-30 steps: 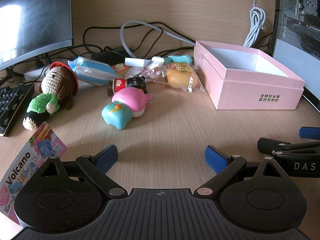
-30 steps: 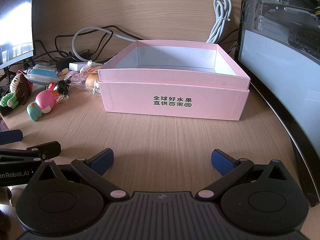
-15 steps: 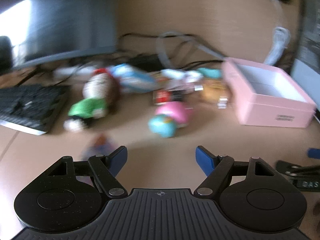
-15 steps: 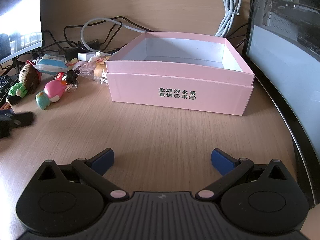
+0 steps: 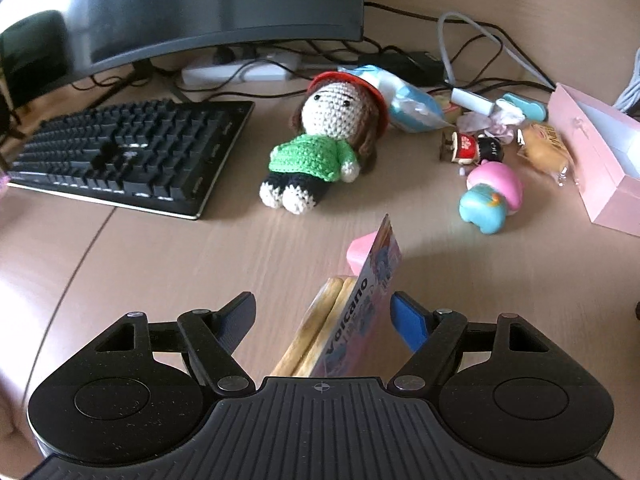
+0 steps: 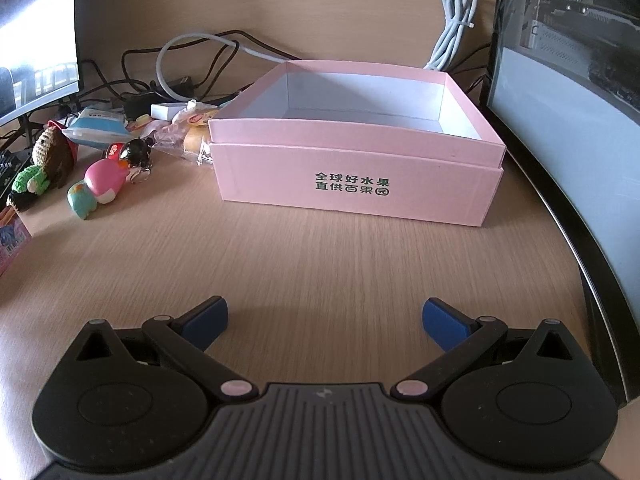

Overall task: Organize objects
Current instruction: 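Move both tools toward the scattered toys on the desk, then carry the Volcano card into the pink box with left tool while right tool carries crocheted doll there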

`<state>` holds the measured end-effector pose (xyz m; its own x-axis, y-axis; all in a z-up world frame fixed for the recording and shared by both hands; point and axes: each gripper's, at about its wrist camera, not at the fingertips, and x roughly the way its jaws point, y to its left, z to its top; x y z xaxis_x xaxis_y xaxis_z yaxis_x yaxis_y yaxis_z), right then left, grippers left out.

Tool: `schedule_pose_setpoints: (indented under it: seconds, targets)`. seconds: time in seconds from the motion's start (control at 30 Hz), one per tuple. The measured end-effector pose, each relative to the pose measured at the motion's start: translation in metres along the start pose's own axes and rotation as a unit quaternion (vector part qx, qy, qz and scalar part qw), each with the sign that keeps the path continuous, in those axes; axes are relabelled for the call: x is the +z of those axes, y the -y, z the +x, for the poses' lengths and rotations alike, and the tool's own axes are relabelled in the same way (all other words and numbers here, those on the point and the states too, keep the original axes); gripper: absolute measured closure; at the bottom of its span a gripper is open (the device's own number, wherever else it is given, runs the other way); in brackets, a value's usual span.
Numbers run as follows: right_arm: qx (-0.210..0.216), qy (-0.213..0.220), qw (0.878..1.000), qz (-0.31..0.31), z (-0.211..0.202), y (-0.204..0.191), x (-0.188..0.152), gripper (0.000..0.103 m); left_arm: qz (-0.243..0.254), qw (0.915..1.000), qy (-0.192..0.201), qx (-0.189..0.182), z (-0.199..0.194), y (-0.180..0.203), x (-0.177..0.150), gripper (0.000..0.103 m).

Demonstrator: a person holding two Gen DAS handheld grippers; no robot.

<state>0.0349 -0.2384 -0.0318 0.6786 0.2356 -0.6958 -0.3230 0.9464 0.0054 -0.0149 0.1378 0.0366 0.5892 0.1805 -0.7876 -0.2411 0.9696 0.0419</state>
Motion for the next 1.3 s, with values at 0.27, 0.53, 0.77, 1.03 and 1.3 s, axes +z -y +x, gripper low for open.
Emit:
schedule_pose_setpoints:
  seconds: [0.27, 0.53, 0.77, 1.03, 1.3]
  targets:
    - [0.031, -0.018, 0.999, 0.001, -0.006, -0.020, 0.017, 0.000, 0.028, 0.9977, 0.005, -0.061, 0.013, -0.008, 0.004, 0.069]
    - [0.151, 0.036, 0.987, -0.051, -0.023, -0.141, 0.089, 0.000, -0.016, 0.9942, 0.021, -0.104, -0.014, -0.068, 0.010, 0.077]
    - [0.188, -0.018, 0.982, 0.019, 0.053, -0.258, 0.140, 0.000, -0.056, 0.9952, 0.010, -0.080, -0.034, -0.133, 0.003, 0.077]
    - [0.159, -0.067, 0.985, -0.013, 0.113, -0.318, 0.143, 0.038, -0.094, 0.9935, 0.018, -0.062, -0.053, -0.172, -0.012, 0.077]
    - [0.218, -0.094, 0.969, -0.065, 0.049, -0.285, 0.116, 0.041, -0.038, 0.9923, 0.000, -0.118, -0.051, -0.146, -0.009, 0.077]
